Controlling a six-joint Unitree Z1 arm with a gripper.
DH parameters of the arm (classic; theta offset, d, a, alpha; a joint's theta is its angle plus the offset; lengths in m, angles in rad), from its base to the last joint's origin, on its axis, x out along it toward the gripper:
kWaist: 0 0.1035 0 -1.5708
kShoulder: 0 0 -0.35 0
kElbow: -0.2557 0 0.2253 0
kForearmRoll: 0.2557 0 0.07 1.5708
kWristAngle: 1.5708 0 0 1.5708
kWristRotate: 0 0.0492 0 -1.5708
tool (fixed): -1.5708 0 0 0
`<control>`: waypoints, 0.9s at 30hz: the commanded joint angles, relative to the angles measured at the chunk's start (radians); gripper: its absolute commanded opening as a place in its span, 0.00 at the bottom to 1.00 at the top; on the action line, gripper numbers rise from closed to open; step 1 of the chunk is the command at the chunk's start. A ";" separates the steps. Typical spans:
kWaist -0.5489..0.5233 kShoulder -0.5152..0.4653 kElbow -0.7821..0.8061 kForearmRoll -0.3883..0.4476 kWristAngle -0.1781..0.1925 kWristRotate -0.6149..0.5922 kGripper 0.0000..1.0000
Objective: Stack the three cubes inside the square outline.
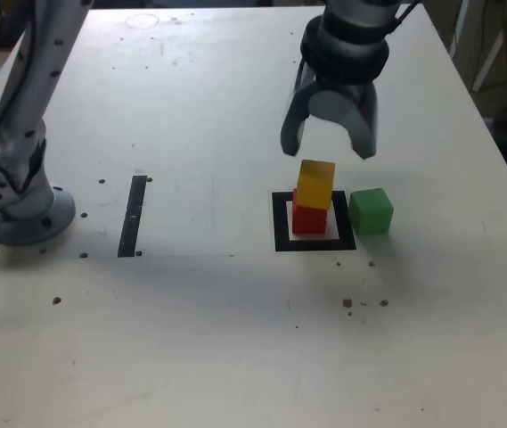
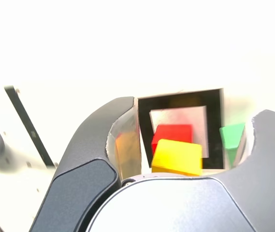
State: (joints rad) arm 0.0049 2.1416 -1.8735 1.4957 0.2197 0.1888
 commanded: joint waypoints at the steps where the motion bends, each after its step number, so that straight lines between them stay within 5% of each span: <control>1: 0.000 -0.010 -0.033 0.009 0.041 0.074 1.00; 6: 0.000 -0.009 -0.102 0.011 0.144 0.359 1.00; 11: 0.000 0.007 -0.151 -0.025 0.184 0.595 1.00; 18: -0.009 0.041 -0.169 -0.167 0.165 0.936 1.00; 27: -0.017 0.099 -0.194 -0.220 0.118 1.071 0.99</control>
State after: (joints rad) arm -0.0088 2.2284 -2.0615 1.2680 0.3380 1.1157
